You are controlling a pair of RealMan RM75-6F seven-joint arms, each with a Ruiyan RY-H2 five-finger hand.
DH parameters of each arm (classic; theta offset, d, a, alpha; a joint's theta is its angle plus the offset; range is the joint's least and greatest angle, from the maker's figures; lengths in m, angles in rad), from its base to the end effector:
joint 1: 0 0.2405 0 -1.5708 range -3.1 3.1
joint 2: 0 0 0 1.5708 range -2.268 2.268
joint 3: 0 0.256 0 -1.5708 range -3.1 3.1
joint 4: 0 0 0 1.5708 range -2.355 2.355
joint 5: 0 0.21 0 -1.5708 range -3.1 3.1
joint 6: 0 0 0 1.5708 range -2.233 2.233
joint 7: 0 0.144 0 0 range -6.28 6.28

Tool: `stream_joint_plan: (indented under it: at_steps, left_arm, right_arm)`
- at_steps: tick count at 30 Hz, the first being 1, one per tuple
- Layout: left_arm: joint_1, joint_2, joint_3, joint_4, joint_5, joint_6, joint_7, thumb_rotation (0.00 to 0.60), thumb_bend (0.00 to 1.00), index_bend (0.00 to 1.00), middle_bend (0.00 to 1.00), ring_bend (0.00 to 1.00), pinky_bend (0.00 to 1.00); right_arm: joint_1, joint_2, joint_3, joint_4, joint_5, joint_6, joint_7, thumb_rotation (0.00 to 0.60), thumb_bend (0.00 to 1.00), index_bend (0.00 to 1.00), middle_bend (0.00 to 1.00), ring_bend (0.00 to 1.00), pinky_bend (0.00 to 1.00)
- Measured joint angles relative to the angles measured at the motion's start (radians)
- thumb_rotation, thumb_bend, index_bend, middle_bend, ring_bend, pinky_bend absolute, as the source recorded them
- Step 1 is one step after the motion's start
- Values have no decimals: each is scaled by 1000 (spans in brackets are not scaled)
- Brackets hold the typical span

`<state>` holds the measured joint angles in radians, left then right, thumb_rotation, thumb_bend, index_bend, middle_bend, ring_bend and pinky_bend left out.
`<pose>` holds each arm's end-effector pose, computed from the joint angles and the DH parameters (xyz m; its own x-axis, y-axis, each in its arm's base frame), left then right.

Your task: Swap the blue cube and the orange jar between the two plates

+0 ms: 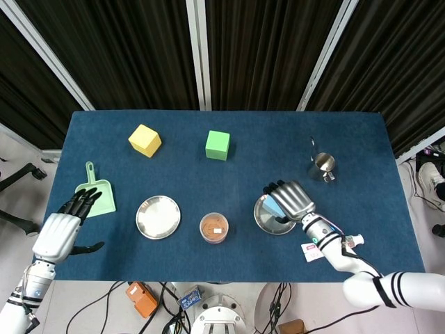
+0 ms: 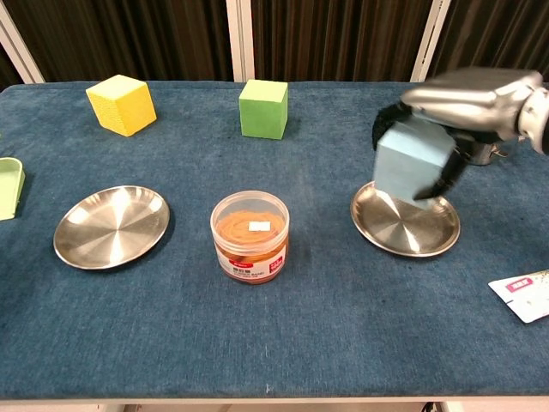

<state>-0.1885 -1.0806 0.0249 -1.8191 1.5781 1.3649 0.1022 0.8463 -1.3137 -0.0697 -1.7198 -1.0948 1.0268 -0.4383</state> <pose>-0.2535 0.1859 0.1253 0.3678 0.1606 0.9159 0.9208 -0.2005 -0.3346 -0.1561 -0.3108 0.0221 0.6526 -0.2654 0.7097 -0.7205 -0.5071 0.4730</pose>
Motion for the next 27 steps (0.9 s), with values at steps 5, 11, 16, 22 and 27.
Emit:
stream_joint_plan:
  at_steps: [5, 11, 16, 22, 27]
  left_arm:
    - [-8, -16, 4, -6, -6, -22, 20, 600, 54, 10, 26, 27, 223]
    - [-19, -24, 3, -9, -23, -48, 41, 600, 54, 10, 26, 27, 223]
    - [-20, -30, 2, -11, -26, -48, 49, 600, 53, 10, 26, 27, 223]
    - [-18, -26, 6, -25, -23, -45, 69, 600, 39, 10, 25, 27, 223]
    - [-21, -17, 12, -43, -14, -51, 82, 600, 6, 10, 26, 22, 221]
  right_arm:
    - [-47, 8, -25, 58, -65, -51, 66, 600, 446, 0, 121, 154, 307]
    - [-62, -11, -7, 91, -79, -83, 100, 600, 355, 0, 15, 60, 166]
    - [-73, -45, 11, 131, -114, -90, 137, 600, 261, 0, 0, 3, 79]
    - [-81, -43, 20, 118, -120, -132, 183, 510, 108, 0, 0, 0, 0]
    - [-94, 1, 21, 61, -132, -160, 246, 439, 62, 0, 0, 0, 0]
